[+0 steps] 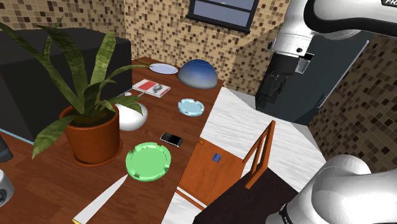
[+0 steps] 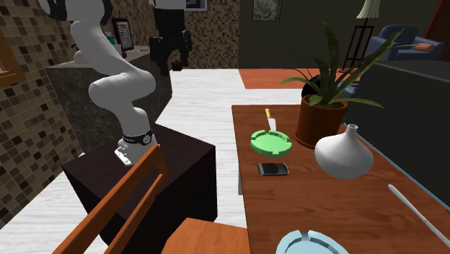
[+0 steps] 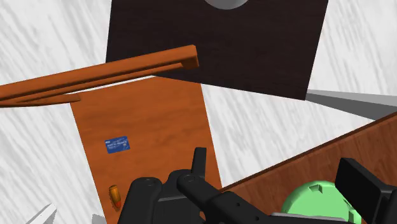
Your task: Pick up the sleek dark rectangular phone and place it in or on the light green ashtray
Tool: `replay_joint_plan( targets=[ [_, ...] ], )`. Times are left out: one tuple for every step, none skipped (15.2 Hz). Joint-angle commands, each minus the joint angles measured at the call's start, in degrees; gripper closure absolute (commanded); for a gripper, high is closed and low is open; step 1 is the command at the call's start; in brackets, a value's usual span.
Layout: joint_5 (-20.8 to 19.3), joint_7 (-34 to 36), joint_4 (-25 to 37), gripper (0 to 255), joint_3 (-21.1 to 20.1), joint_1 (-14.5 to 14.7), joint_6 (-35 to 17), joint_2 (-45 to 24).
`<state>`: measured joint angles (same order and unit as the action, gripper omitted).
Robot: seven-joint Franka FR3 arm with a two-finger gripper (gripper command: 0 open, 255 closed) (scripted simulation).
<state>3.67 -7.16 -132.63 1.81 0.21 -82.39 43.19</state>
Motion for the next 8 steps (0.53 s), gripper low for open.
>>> replay_joint_plan(
  targets=[
    [0.0,0.0,0.0,0,0.0,0.0,0.0,0.0],
    [-0.1,-0.7,-0.9,0,-0.1,0.4,-2.1,-1.0],
    [-0.2,-1.4,-1.8,0,-0.3,0.7,-4.3,-2.0],
    [-0.3,-2.1,-2.5,0,-0.4,1.1,-6.4,-3.1],
    [-0.4,-2.8,-3.2,0,-0.6,1.5,-8.6,-4.3],
    [-0.5,-3.5,-3.8,0,-0.8,1.8,-10.7,-5.5],
    [-0.6,-4.1,-4.4,0,-0.9,2.2,-12.9,-6.9],
    [-0.6,-4.8,-4.8,0,-1.1,2.5,-15.0,-8.3]
  ],
)
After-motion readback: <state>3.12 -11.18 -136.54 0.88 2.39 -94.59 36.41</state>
